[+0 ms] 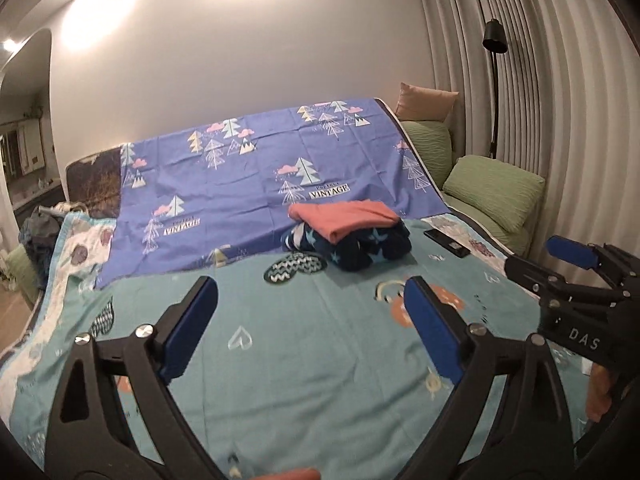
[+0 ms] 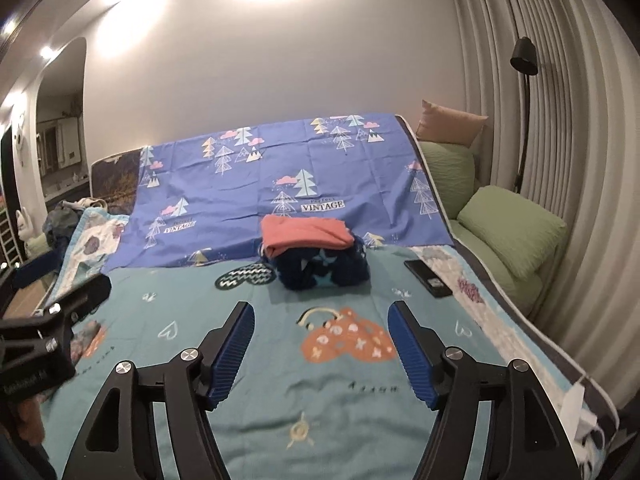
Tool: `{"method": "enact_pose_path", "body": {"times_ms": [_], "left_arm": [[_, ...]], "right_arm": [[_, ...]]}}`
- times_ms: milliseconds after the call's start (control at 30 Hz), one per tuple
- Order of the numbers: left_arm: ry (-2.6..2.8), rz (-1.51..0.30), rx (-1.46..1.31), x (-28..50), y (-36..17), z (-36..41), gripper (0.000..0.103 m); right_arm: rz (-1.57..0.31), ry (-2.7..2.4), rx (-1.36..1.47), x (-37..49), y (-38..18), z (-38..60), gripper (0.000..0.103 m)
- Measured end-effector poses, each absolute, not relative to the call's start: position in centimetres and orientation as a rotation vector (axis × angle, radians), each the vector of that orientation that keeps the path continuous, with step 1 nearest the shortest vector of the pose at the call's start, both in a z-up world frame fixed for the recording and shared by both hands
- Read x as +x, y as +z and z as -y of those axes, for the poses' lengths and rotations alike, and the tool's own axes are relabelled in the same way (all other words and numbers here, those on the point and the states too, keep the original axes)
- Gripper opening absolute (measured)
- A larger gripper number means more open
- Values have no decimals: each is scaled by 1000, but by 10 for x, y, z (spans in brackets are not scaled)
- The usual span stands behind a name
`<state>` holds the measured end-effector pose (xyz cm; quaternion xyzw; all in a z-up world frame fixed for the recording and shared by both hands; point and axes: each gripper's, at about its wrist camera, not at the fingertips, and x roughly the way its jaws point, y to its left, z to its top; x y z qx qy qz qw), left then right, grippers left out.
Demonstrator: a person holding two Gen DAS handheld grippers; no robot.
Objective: Fold small clothes
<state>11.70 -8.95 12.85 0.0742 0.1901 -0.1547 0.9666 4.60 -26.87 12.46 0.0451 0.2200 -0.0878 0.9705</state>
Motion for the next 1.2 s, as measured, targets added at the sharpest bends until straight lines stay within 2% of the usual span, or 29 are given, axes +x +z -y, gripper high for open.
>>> {"method": "enact_pose_path", "body": {"times_ms": [433,1200], "left_arm": [[-263,-408,73,78,106,53,94],[-234,-431,91,58,94,48,94]], "right_arm": [[-461,-176,112,4,116,252,78],[-468,-168,96,-11,101,231,79]]}}
